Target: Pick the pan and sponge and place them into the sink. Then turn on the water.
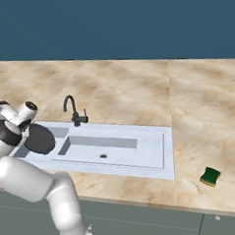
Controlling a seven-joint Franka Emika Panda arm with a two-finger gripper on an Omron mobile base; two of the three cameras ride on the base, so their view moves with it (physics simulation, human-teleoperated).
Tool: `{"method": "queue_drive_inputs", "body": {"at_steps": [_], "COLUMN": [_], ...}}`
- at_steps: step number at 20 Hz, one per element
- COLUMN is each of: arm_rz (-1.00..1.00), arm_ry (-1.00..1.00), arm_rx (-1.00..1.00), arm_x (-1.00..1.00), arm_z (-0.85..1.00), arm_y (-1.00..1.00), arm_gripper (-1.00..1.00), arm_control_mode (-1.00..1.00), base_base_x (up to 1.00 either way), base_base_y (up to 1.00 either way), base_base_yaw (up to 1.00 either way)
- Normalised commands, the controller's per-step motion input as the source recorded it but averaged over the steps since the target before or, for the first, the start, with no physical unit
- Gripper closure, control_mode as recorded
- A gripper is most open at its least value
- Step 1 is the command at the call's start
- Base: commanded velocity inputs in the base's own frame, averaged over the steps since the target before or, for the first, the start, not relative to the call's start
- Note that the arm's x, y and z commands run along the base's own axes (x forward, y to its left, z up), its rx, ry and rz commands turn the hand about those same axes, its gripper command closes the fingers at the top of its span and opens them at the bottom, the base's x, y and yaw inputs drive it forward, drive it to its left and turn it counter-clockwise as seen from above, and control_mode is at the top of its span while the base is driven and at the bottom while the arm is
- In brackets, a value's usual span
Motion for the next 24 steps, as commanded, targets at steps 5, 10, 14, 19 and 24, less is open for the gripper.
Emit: {"method": "queue_drive_inputs", "body": {"at_steps": [5,10,14,19,24], "arm_rz": [0.00,0.00,0.01,0.03,0.05], "arm_ry": [0.00,0.00,0.00,0.03,0.07], "arm_rx": [-0.22,-0.15,-0.08,0.00,0.00], "arm_x": [0.00,0.00,0.00,0.09,0.21], "arm_z": [-0.07,0.00,-0.31,-0.62,-0.72], "arm_y": [-0.06,-0.16,-0.29,-0.38,-0.35], "arm_gripper": [1.00,1.00,1.00,1.00,1.00], "arm_control_mode": [-1.00,-1.00,-1.00,-1.00,-1.00], "base_base_x": [0.00,0.00,0.00,0.00,0.00], "base_base_y": [0.00,0.00,0.00,0.00,0.00], "base_base_yaw": [0.00,0.00,0.00,0.00,0.00]}}
